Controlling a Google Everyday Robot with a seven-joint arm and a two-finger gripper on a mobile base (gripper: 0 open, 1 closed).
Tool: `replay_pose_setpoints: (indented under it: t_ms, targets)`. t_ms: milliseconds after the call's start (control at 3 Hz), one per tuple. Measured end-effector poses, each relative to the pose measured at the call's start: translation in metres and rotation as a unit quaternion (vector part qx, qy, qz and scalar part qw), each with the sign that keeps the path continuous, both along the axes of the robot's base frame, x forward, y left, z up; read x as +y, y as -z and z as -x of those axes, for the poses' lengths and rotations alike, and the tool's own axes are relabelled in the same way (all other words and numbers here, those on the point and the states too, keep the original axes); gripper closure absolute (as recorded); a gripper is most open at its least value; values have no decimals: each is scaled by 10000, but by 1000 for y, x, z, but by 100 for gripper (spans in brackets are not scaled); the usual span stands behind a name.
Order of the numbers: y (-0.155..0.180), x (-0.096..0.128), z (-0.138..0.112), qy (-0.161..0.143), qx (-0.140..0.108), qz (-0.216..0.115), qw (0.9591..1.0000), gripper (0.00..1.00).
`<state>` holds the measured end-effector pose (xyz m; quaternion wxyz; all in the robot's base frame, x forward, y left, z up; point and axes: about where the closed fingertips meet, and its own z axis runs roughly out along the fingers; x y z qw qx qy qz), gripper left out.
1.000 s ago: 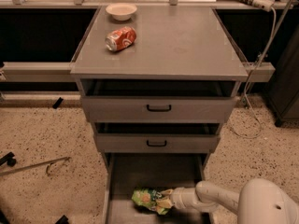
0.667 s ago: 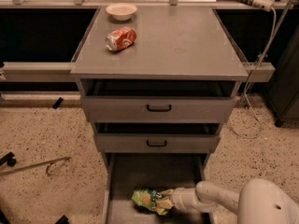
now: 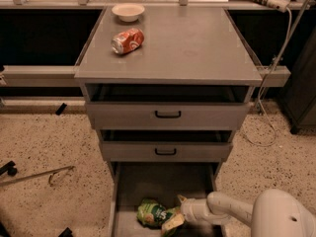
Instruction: Place green rice chip bag into bottom drawer
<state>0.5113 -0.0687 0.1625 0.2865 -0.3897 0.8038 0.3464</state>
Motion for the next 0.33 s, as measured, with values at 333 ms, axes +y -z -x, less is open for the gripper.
replay_pose_setpoints:
  t_ms: [333]
  targets:
    - [0, 0, 0, 0, 0, 0, 10000, 0]
